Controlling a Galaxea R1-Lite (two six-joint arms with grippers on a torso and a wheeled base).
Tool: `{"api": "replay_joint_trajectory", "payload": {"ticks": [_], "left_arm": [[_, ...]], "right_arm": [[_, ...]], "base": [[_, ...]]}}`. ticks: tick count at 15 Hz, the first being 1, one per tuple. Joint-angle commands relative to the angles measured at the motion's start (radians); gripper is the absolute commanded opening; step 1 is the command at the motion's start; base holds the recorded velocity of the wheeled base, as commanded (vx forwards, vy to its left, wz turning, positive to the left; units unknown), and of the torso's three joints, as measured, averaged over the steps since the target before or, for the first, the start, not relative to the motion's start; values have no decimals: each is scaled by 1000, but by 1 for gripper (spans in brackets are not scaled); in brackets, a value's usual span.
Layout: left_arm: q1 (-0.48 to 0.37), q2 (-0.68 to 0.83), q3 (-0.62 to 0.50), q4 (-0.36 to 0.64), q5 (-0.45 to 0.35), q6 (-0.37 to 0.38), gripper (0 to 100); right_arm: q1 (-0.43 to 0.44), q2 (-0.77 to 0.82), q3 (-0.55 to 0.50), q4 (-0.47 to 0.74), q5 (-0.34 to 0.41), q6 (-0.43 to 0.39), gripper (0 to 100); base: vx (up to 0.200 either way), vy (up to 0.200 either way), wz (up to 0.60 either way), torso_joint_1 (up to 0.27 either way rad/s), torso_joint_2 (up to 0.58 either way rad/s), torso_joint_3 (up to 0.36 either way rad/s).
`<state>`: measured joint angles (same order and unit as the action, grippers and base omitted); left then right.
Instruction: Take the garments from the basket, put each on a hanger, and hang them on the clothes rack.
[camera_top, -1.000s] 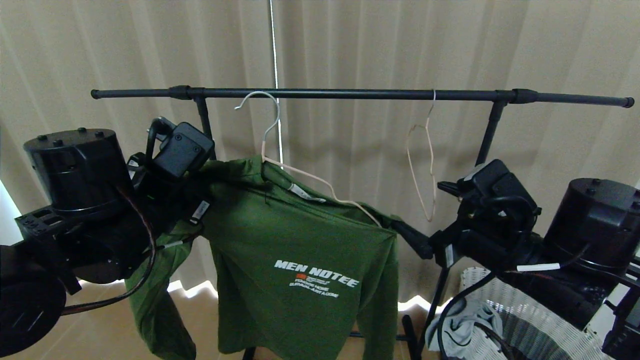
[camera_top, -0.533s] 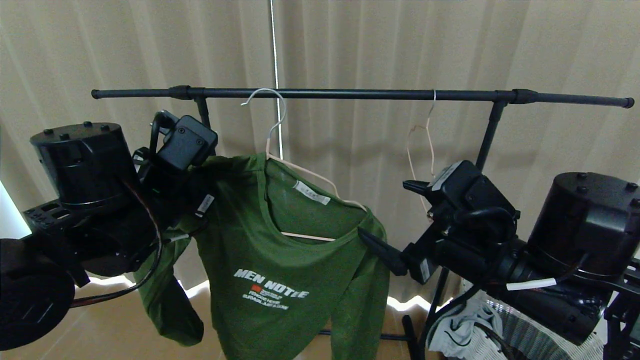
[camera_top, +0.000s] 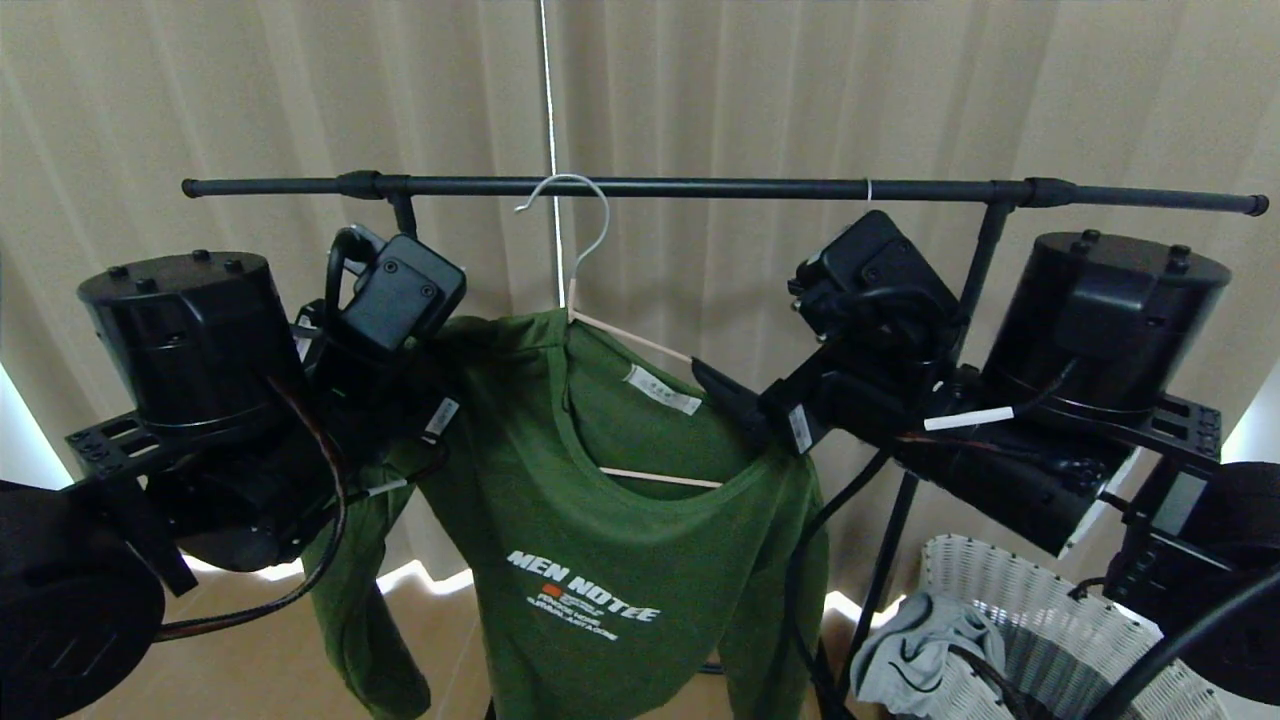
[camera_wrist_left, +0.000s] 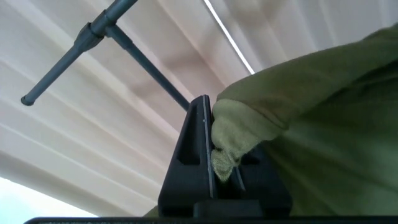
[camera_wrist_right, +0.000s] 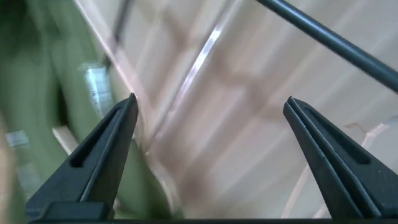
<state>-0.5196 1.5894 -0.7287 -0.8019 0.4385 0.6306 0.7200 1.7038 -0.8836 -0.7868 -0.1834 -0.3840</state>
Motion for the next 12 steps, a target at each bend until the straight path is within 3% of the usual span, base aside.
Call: {"api": "replay_joint_trajectory", "payload": {"ticks": [1,5,8,12], "left_arm": [[-20,-5,-1,0,2,0,0],[-28,-8,-5,0,2,-3,0],[-39,-8,-1,0,-3,-63,0],[-40,-3,-1,0,-1,-71,0]], "right_arm": [[-13,36,-8,0,-2,-1,100],[-10,42,-6,0,-2,-3,100],[-10,57,-12,0,-10,-18,100],[-5,59,-17,0,-13,-53,100]], "base": [[0,0,0,0,0,0],[0,0,0,0,0,0],[0,0,0,0,0,0],[0,0,0,0,0,0]]}}
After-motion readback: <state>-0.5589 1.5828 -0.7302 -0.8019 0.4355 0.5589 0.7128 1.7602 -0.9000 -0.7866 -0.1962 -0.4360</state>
